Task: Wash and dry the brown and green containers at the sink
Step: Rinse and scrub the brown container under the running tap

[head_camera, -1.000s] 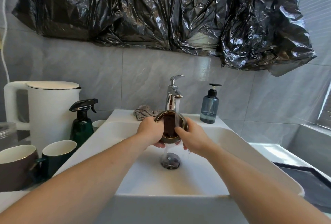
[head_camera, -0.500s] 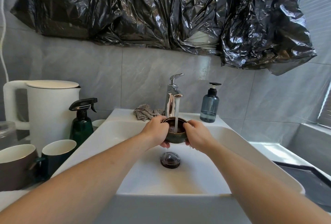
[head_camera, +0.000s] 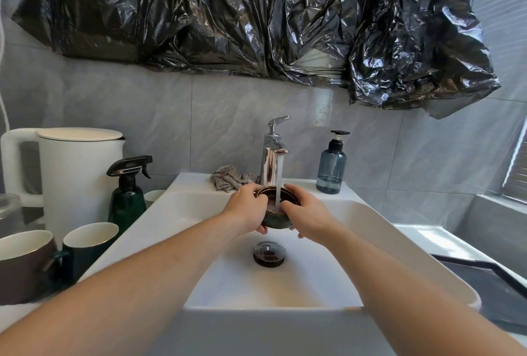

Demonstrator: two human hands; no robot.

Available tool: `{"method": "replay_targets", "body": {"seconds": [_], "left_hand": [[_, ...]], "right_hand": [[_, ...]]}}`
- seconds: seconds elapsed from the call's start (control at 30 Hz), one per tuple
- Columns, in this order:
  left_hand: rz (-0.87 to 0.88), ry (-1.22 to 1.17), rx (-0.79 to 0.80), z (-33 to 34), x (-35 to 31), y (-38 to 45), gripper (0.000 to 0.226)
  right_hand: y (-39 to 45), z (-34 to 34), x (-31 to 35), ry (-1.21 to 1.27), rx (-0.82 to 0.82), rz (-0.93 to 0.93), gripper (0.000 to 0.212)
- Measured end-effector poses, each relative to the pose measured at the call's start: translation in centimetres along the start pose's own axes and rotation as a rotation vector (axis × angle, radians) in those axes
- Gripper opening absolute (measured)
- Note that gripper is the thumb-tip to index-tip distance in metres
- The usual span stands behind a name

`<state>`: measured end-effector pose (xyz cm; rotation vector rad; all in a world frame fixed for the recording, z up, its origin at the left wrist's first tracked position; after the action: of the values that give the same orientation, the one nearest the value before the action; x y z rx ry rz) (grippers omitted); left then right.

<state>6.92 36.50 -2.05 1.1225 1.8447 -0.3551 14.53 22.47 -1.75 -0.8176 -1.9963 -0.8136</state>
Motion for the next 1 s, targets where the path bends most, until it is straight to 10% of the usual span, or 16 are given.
{"method": "replay_targets", "body": {"seconds": [0.73,1.0], "left_hand": [[-0.343,-0.227,0.041,-0.7,0.7,0.5,0.024],[-0.365,-0.200,0.149,-0.7,0.4,-0.6,0.070]], "right_hand": [[0.4,0.0,-1.2,-0.102,0.039,-0.094,0.039],[0.5,0.1,-1.1,-0.057,0.069,-0.085,0.030]]}}
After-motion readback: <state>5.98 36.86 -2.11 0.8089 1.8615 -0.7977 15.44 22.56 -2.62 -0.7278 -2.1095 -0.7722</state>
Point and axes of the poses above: each hand's wrist, its own y-axis towards the middle knuckle, its own z-axis out of the palm, x = y × z, the point moved 2 cm from there along y, towards the middle knuckle, and after that the axes turned 9 degrees about y, right-handed, at the moved point
